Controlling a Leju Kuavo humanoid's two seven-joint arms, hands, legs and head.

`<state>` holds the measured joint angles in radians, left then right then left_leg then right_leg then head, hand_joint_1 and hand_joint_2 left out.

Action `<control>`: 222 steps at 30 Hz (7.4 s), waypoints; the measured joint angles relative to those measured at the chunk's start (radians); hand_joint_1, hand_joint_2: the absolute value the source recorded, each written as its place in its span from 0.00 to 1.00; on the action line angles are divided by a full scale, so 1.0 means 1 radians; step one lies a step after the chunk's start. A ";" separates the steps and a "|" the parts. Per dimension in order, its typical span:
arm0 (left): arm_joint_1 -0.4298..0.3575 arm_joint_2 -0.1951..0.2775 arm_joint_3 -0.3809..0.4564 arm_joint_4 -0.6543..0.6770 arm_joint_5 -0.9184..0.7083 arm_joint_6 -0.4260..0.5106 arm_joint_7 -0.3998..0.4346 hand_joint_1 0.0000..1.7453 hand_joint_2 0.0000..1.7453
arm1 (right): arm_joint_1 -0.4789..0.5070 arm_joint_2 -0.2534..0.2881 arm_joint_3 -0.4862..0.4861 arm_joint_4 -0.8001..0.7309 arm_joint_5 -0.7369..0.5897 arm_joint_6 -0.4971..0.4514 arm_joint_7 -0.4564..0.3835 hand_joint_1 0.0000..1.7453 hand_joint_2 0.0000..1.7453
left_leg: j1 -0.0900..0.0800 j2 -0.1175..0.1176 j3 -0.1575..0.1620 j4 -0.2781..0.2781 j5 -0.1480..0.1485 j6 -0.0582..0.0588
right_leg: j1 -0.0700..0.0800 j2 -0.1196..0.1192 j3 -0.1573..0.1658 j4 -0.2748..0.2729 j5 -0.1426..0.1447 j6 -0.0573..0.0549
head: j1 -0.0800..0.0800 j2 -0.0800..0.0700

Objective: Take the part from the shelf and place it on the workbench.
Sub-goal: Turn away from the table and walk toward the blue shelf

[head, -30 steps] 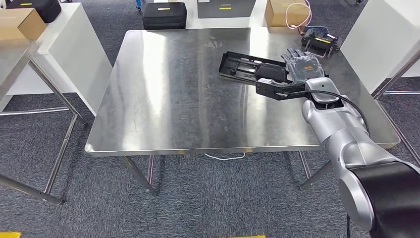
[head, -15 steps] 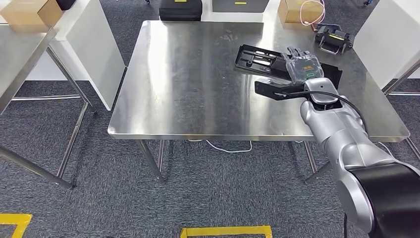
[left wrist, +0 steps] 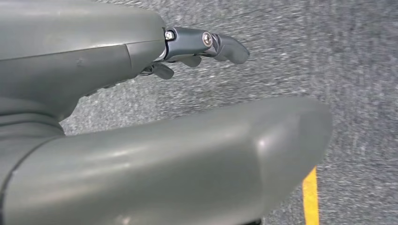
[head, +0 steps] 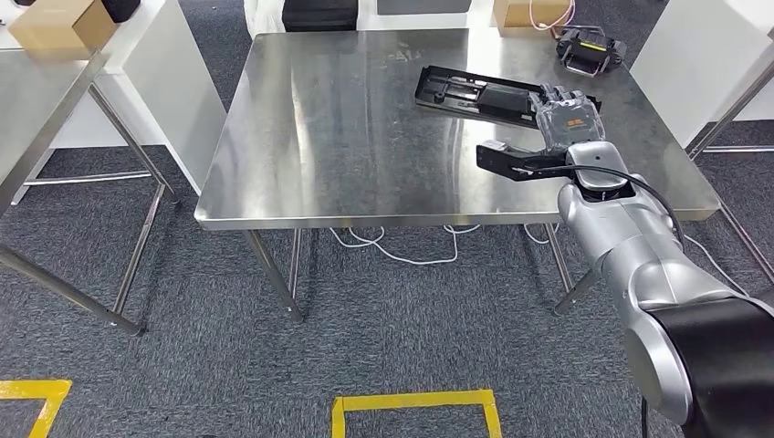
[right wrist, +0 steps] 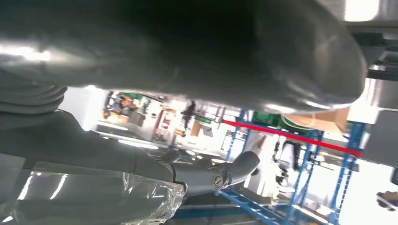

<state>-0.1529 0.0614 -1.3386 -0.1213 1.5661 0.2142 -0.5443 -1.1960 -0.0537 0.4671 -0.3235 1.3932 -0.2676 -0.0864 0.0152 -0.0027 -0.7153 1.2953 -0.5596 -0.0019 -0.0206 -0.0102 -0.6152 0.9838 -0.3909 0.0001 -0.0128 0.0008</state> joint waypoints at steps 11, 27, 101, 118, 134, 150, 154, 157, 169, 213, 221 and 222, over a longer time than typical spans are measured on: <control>-0.001 -0.001 0.001 0.000 0.005 -0.005 -0.001 0.00 0.00 | 0.034 -0.049 -0.094 0.001 -0.047 -0.079 0.072 0.00 0.00 | -0.007 0.005 0.168 -0.303 0.101 0.065 | 0.005 0.000 -0.101 0.075 -0.010 0.039 | 0.004 0.000; 0.010 -0.004 0.001 0.000 0.005 -0.012 -0.003 0.00 0.00 | 0.086 -0.068 -0.145 0.001 -0.076 -0.130 0.095 0.00 0.00 | -0.003 0.005 -0.042 -0.193 0.131 0.017 | -0.002 0.003 0.087 0.004 -0.084 -0.002 | -0.010 0.000; -0.067 -0.050 -0.156 0.000 -0.060 0.003 0.051 0.00 0.00 | 1.076 0.089 -0.783 0.121 -0.514 0.092 0.129 0.00 1.00 | -0.011 0.009 0.270 -0.338 0.029 0.043 | 0.001 -0.005 0.022 0.001 -0.010 0.042 | -0.006 0.000; -0.066 -0.056 -0.166 -0.001 -0.066 0.004 0.057 0.00 0.00 | 1.093 0.088 -0.786 0.122 -0.515 0.089 0.131 0.00 0.00 | -0.018 0.014 0.172 -0.287 0.063 0.029 | -0.003 0.012 0.127 -0.029 -0.089 0.012 | -0.003 0.000; -0.071 -0.053 -0.175 -0.001 -0.070 0.000 0.064 0.00 0.00 | 1.093 0.091 -0.789 0.123 -0.515 0.078 0.131 0.00 0.00 | 0.001 -0.021 0.189 -0.331 0.102 0.050 | -0.002 0.068 0.053 0.034 -0.099 0.039 | -0.003 0.000; -0.077 -0.057 -0.179 -0.001 -0.064 -0.003 0.072 0.00 0.00 | 1.086 0.086 -0.814 0.123 -0.520 0.074 0.137 0.00 0.00 | -0.012 0.058 0.158 -0.237 0.031 0.020 | -0.008 -0.002 0.097 -0.025 -0.062 0.005 | -0.002 0.000; -0.071 -0.058 -0.180 -0.001 -0.066 -0.003 0.077 0.00 0.00 | 1.090 0.086 -0.819 0.123 -0.521 0.073 0.138 0.00 0.00 | -0.003 0.004 0.065 -0.018 -0.064 0.007 | -0.004 0.044 0.086 -0.022 -0.055 -0.003 | -0.004 0.000; -0.072 -0.057 -0.180 -0.001 -0.065 -0.006 0.083 0.00 0.00 | 1.093 0.087 -0.820 0.124 -0.517 0.073 0.138 0.00 0.00 | 0.003 -0.028 0.138 -0.171 0.035 0.012 | -0.006 0.084 0.085 -0.014 -0.055 -0.001 | -0.004 0.000; -0.069 -0.056 -0.180 -0.002 -0.038 -0.064 0.190 0.00 0.00 | 1.085 0.086 -0.822 0.124 -0.498 0.084 0.139 0.00 0.00 | -0.003 0.039 0.185 -0.320 0.093 0.057 | 0.001 0.022 -0.106 0.297 -0.167 0.033 | 0.007 0.000; -0.063 -0.065 -0.204 -0.002 -0.094 -0.142 0.528 0.00 0.00 | 1.076 0.087 -0.847 0.126 -0.470 0.138 0.150 0.00 0.00 | 0.008 0.015 0.107 -0.097 -0.055 -0.001 | -0.002 0.015 0.051 0.007 -0.052 0.000 | -0.006 0.000; -0.060 -0.063 -0.204 -0.002 -0.100 -0.140 0.532 0.00 0.00 | 1.076 0.091 -0.854 0.126 -0.470 0.145 0.145 0.00 0.00 | 0.006 -0.081 0.176 -0.278 0.073 0.026 | 0.012 0.126 0.044 0.016 -0.047 0.005 | -0.005 0.000; -0.060 -0.063 -0.204 -0.002 -0.101 -0.139 0.532 0.00 0.00 | 1.076 0.091 -0.854 0.126 -0.470 0.145 0.145 0.00 0.00 | 0.004 -0.079 0.178 -0.285 0.071 0.027 | 0.012 0.136 0.038 0.015 -0.043 0.011 | -0.005 0.000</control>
<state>-0.2133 -0.0013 -1.5425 -0.1232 1.4646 0.0755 -0.0123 -0.1197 0.0372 -0.3873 -0.1980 0.9228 -0.1225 0.0586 0.0189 -0.0819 -0.5368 1.0103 -0.4890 0.0256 -0.0088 0.1263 -0.5770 0.9992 -0.4343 0.0106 -0.0178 0.0005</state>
